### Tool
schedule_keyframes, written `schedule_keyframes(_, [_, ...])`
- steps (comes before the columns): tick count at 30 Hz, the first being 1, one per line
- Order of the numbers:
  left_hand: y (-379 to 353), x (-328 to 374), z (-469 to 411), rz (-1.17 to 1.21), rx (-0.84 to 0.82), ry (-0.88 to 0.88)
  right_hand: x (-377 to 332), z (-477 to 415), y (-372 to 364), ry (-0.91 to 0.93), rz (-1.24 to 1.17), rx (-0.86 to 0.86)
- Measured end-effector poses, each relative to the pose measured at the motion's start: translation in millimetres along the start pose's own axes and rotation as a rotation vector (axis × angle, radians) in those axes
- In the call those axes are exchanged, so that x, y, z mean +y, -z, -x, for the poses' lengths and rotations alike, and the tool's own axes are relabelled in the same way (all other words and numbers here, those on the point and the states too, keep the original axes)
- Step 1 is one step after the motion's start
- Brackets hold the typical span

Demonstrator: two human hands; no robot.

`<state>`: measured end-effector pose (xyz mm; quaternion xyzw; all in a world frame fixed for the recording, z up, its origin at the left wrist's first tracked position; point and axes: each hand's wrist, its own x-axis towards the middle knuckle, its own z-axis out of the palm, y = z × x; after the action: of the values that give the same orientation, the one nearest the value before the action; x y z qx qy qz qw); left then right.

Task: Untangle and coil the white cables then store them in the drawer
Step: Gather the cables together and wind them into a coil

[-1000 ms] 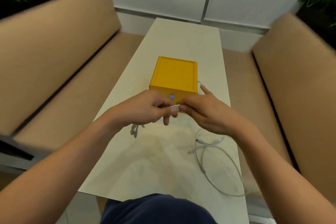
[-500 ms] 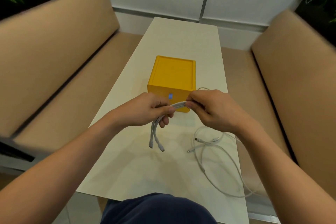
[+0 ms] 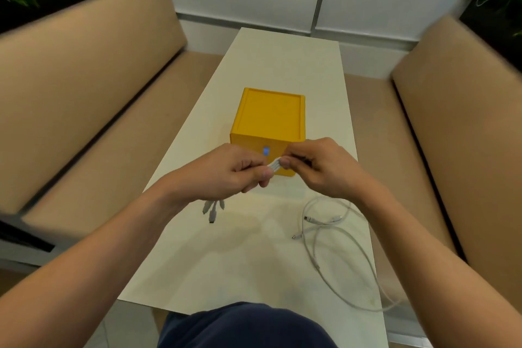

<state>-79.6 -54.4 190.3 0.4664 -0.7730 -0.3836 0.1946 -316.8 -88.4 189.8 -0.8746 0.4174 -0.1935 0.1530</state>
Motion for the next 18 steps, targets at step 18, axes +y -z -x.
schedule_keyframes(18, [-2.8, 12.7, -6.9, -0.002, 0.072, 0.021, -10.7, 9.5, 3.8, -0.017, -0.048, -0.094])
